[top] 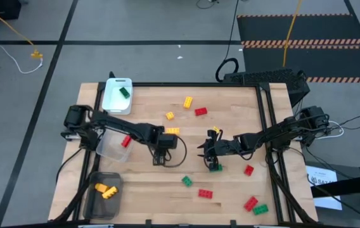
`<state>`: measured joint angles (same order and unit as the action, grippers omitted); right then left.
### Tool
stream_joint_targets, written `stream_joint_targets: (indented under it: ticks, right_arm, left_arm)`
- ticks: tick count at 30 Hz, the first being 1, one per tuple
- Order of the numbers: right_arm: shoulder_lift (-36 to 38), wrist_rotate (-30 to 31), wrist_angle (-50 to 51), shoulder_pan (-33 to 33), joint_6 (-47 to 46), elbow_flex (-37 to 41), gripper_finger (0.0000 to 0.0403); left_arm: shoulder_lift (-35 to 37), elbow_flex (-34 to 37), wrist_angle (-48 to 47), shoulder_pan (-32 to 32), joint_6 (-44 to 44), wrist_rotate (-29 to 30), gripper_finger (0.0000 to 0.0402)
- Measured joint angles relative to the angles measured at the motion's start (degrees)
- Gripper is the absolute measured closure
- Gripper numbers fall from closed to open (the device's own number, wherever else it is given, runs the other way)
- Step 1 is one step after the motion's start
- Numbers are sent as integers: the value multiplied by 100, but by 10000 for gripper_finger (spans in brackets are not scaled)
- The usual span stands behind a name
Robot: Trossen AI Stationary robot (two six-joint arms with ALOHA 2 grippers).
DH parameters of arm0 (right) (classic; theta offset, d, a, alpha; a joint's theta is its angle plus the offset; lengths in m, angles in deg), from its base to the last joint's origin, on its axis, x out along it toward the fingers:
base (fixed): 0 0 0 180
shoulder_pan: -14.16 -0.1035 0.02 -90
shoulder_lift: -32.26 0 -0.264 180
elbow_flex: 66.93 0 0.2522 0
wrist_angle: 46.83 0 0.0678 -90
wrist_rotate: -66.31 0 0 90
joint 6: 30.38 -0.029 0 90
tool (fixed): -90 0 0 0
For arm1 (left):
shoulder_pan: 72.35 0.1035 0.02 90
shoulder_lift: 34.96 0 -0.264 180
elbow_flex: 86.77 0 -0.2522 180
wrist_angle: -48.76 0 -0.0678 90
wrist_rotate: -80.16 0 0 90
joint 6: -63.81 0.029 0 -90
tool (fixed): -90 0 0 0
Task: Sort & place blocks by color
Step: Put the green game piece into the white bin
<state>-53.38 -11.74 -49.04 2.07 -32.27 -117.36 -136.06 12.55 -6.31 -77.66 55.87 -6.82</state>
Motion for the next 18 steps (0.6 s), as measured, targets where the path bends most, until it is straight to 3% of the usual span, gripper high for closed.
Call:
stream_joint_targets:
  ticks: [4,9,18]
  right_arm:
    - [0,-1,0,1,0,0,252]
    - [0,0,-6,1,0,0,252]
    - [-2,-15,-134,-1,-42,2,252]
  left_arm:
    - [521,-2,-206,150,-216,133,264]
    - [1195,-4,-884,557,-802,1148,264]
    - [1982,-4,-1719,1886,-1367,2068,264]
